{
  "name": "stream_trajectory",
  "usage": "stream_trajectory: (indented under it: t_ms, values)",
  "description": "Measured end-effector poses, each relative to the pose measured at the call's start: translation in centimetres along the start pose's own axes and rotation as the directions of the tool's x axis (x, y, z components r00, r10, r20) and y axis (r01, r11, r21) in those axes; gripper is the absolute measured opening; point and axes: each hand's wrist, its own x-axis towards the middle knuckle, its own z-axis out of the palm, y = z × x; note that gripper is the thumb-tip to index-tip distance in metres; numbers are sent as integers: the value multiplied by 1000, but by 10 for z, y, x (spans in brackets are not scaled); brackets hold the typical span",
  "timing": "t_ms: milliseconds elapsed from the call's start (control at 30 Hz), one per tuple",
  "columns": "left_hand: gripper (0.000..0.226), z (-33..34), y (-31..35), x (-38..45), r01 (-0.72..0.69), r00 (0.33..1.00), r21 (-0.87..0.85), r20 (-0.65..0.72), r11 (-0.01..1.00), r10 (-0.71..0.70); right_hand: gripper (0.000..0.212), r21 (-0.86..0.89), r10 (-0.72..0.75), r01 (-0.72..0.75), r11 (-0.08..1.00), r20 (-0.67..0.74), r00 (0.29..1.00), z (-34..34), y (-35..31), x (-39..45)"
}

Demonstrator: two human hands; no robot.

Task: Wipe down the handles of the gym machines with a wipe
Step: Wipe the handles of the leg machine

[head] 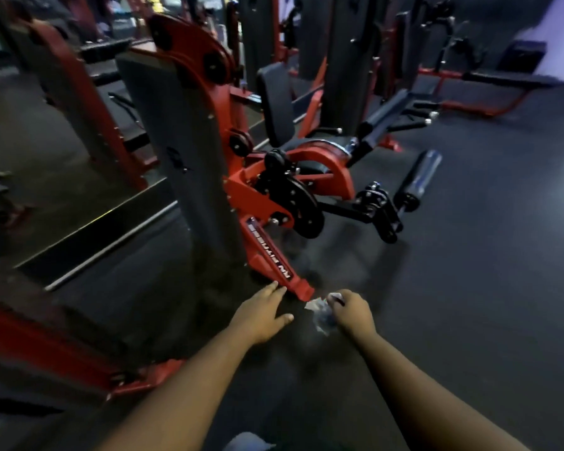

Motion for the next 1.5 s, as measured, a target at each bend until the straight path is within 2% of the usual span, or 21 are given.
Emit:
stream_trajectory:
  t_ms: [200,267,367,633,733,900,1167,1267,1367,1500]
  values:
    - [78,7,65,89,-133,990,1,47,991,133,13,223,198,-175,959,-86,976,-52,67,59]
    - [78,9,82,129,-171,983,5,65,985,171,14,313,246,-204,927,-100,964,-61,97,96]
    - [79,14,105,190,-218,972,5,87,976,217,15,352,270,-215,911,-116,956,-78,130,143]
    - [79,-1,171,323,-328,926,21,204,944,317,8,429,379,-263,864,-212,901,-171,125,207]
    - [79,0,198,366,-352,915,40,225,935,335,9,476,417,-267,838,-242,876,-196,141,233]
    - [79,4,249,434,-382,904,79,239,921,354,9,576,458,-266,773,-215,863,-235,176,287]
    - [80,-1,342,543,-280,952,105,158,954,262,7,620,353,-225,752,-89,931,-327,237,418]
    - [79,-12,370,575,-216,973,84,98,973,208,7,624,279,-184,759,-57,958,-370,237,459]
    - [80,-23,390,606,-170,985,56,52,984,167,14,677,241,-159,719,-27,970,-406,230,503]
    - [80,-35,403,653,-128,992,92,27,988,126,21,661,171,-138,738,15,985,-429,227,569]
